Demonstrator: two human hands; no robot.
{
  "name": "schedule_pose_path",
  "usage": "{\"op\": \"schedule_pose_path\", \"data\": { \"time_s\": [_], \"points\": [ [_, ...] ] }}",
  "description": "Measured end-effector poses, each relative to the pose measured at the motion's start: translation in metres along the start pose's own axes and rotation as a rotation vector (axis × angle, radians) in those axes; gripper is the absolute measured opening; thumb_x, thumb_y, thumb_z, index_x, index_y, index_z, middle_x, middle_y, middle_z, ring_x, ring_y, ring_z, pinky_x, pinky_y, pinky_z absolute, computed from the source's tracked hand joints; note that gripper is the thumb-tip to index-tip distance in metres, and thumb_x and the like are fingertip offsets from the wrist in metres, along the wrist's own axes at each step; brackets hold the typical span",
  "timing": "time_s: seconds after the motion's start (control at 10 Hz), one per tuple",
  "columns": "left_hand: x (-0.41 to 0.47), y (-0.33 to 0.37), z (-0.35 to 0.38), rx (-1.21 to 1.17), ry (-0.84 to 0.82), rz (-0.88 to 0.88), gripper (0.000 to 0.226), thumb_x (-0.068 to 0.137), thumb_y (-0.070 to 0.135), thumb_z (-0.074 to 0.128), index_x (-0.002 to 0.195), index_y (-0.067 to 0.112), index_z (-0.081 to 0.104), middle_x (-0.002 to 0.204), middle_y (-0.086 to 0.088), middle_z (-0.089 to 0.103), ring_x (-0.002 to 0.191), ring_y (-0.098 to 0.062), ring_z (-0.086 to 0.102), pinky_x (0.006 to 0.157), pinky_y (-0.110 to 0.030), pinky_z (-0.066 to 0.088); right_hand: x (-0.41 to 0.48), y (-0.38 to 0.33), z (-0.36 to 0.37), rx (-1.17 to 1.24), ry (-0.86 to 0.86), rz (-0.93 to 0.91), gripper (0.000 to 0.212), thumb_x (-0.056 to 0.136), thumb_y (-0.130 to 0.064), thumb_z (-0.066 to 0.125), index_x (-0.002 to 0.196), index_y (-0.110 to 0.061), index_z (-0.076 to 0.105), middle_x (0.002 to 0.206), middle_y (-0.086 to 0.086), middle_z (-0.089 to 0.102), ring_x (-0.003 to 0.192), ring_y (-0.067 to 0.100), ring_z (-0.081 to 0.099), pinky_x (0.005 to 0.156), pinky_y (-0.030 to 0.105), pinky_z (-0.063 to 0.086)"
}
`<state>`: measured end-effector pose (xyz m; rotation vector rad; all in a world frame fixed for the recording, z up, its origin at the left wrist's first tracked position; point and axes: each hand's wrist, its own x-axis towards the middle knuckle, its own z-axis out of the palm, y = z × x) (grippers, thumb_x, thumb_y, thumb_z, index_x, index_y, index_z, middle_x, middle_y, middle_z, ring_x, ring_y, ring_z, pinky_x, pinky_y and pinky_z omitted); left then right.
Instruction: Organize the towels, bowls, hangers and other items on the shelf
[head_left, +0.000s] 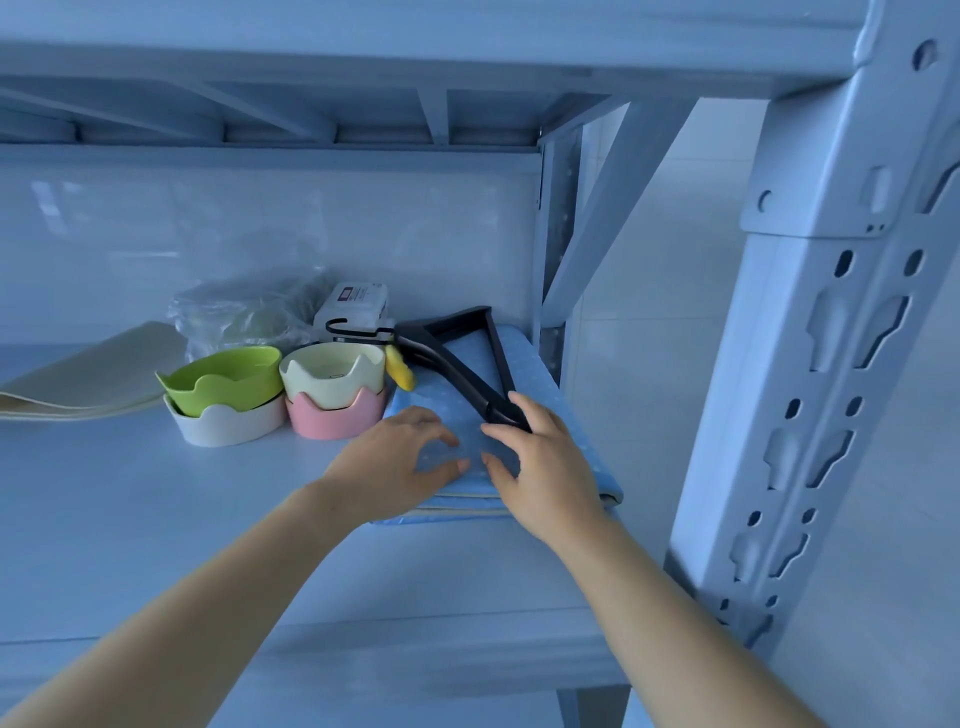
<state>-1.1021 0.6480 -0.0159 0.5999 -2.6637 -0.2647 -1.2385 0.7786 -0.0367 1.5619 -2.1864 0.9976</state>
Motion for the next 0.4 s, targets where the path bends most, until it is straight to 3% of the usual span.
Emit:
{"op": "schedule_pose_path", "data": {
  "time_s": [0.2, 0.4],
  "points": [
    [-0.011, 0.003, -0.004, -0.011, 0.018, 0.000, 0.046, 0.082, 0.062, 0.049, 0.117, 0.031, 0.057, 0.123, 0.012, 0.051, 0.112, -0.009, 0.049, 0.096, -0.033, 0.043, -0.012, -0.003, -0.008, 0.006, 0.015, -0.020, 0.034, 0.091, -0.028, 0.056, 0.124, -0.019, 0.060, 0.145, 0.000, 0.039, 0.134, 0.017, 0.033, 0.106, 0.033, 0.036],
    [-0.026, 0.015, -0.010, 0.055, 0.136, 0.004, 0.045, 0.087, 0.057, 0.045, 0.123, 0.031, 0.052, 0.128, 0.014, 0.050, 0.111, -0.010, 0.051, 0.085, -0.030, 0.048, -0.014, -0.018, -0.017, -0.074, 0.051, -0.010, 0.036, 0.091, -0.033, 0.054, 0.125, -0.020, 0.057, 0.142, 0.001, 0.041, 0.132, 0.021, 0.036, 0.103, 0.044, 0.035]
  ]
}}
